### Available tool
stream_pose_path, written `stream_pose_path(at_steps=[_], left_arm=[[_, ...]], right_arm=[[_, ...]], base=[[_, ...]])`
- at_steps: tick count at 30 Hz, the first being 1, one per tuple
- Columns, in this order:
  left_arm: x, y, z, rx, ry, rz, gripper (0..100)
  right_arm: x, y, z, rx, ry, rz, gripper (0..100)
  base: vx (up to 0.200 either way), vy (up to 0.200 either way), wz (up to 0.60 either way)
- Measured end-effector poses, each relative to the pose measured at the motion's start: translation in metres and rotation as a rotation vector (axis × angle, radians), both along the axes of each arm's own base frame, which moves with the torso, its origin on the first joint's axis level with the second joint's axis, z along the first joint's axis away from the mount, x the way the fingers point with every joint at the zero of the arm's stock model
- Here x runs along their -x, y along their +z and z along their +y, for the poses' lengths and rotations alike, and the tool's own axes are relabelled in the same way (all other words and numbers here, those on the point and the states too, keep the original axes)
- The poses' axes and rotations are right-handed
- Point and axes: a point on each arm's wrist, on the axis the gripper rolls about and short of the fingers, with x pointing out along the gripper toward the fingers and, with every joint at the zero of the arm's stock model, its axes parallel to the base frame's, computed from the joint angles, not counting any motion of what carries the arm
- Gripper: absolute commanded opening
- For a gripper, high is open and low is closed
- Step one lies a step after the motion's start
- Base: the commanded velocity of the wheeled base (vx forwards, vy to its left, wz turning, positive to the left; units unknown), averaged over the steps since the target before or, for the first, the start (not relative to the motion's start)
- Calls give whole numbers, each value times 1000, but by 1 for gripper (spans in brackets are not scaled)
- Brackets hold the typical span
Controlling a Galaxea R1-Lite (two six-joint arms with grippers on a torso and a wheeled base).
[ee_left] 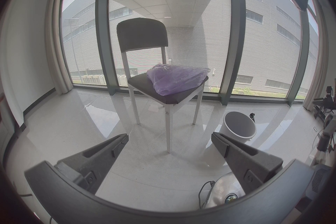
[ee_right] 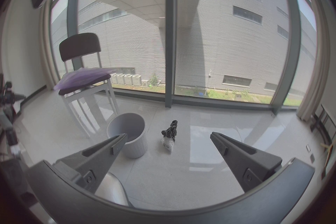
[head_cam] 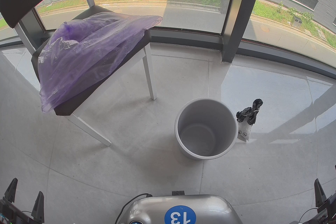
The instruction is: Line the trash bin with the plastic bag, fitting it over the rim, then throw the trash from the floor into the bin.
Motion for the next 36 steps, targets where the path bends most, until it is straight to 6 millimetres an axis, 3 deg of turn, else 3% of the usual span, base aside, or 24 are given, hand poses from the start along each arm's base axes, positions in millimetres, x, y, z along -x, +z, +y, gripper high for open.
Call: stream_pose_path(at_steps=[4, 10, 14, 22, 28, 36], left_arm=[[0, 0, 0, 11, -3, 0, 100], [0, 0, 0, 34, 7, 1, 100], [0, 0, 0, 14, -2, -1, 100], [0, 3, 0, 11, -1, -25, 100], [12, 38, -1, 111, -43, -157, 100], [17, 79, -1, -88, -52, -155, 100]], right_arm=[[1, 5, 1, -16, 62, -32, 100], [9, 28, 3, -162, 172, -77, 100], [13, 50, 4, -149, 215, -104, 100], [6, 71, 5, -81, 231, -84, 100], [-2, 85, 5, -42, 233, -63, 100], [-18, 106, 6, -2, 244, -33, 100]], base=[[0, 0, 0], [0, 0, 0], [0, 0, 0], [0, 0, 0], [0, 0, 0], [0, 0, 0]])
